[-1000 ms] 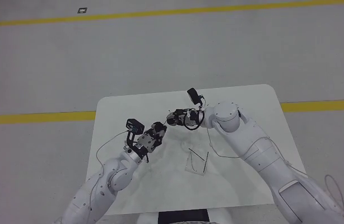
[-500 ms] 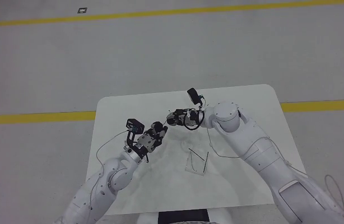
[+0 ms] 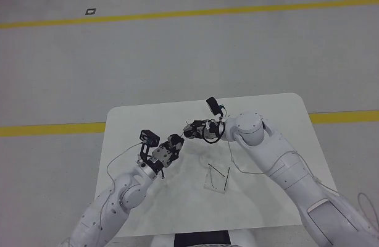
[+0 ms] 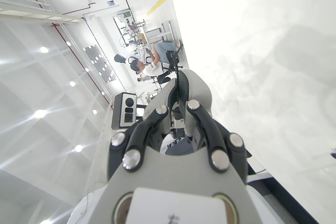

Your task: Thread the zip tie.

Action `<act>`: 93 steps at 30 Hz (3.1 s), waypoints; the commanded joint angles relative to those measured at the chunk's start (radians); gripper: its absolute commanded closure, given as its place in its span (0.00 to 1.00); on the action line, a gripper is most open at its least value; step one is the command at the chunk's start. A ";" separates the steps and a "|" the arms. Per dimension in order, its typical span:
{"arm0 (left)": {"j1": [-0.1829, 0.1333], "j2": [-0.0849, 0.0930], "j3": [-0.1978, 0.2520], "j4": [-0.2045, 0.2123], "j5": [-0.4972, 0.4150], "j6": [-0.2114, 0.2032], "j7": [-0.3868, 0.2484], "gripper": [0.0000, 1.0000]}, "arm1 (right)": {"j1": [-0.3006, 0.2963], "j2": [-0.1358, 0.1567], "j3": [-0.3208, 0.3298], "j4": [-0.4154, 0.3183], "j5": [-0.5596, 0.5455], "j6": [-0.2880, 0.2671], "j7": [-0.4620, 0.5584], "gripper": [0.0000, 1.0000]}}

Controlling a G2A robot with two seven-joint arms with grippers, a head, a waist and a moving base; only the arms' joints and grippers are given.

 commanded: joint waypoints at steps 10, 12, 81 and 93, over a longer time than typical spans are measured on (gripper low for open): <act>-0.010 -0.006 0.003 0.009 0.001 -0.005 -0.002 0.93 | 0.000 0.000 0.000 0.000 0.000 0.000 0.000 1.00; -0.011 -0.007 0.003 0.010 0.002 -0.006 -0.002 1.00 | 0.000 0.000 0.000 0.000 0.000 0.000 0.000 1.00; 0.043 0.155 -0.264 -0.075 -1.006 -0.045 -0.713 1.00 | 0.000 0.000 0.000 0.000 0.000 0.000 0.000 0.00; 0.067 0.125 -0.485 0.063 -1.428 -0.045 -1.274 1.00 | 0.000 0.000 0.000 0.000 0.000 0.000 0.000 0.00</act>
